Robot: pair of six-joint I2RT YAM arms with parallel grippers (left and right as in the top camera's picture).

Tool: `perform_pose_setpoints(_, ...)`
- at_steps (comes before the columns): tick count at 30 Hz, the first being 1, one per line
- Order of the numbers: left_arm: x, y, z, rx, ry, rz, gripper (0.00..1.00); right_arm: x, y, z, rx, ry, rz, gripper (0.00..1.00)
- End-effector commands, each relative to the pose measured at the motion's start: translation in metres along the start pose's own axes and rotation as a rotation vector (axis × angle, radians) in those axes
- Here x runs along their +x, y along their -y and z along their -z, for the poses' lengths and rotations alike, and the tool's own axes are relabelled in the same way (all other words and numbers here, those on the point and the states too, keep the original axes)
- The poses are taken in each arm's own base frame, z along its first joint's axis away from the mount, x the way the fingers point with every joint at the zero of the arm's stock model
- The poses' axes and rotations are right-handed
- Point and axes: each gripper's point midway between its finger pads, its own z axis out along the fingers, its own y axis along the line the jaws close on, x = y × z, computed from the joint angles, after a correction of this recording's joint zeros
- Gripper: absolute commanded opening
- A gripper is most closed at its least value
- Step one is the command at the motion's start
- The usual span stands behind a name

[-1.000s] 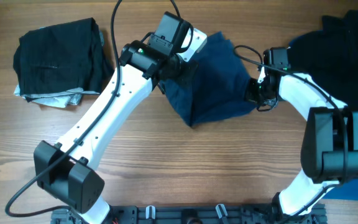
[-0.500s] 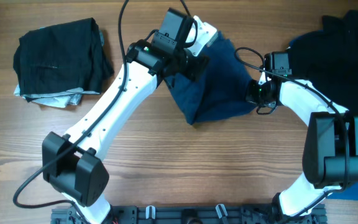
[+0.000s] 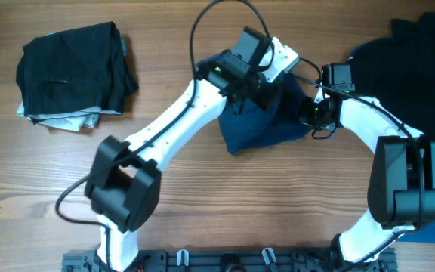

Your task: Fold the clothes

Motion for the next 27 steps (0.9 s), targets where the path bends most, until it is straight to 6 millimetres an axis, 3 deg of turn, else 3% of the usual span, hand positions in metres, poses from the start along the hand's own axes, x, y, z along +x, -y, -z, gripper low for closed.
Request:
perform_pose_setpoints(1, -0.015, 0.002, -0.011, 0.029, 0.054, 0.036, 0.04, 0.044, 0.013, -0.025, 0.031, -0.141, -0.026, 0.04)
perform_pose_setpoints(16, -0.031, -0.012, -0.020, 0.026, 0.134, 0.115, 0.04, 0.033, -0.005, -0.023, -0.089, -0.120, -0.083, 0.04)
perform_pose_setpoints(23, -0.013, -0.016, -0.051, 0.066, 0.096, 0.146, 0.04, 0.031, -0.006, -0.022, -0.090, -0.111, -0.082, 0.04)
perform_pose_setpoints(27, -0.014, -0.016, -0.060, 0.093, 0.112, 0.165, 0.04, 0.031, -0.004, -0.022, -0.083, -0.108, -0.082, 0.04)
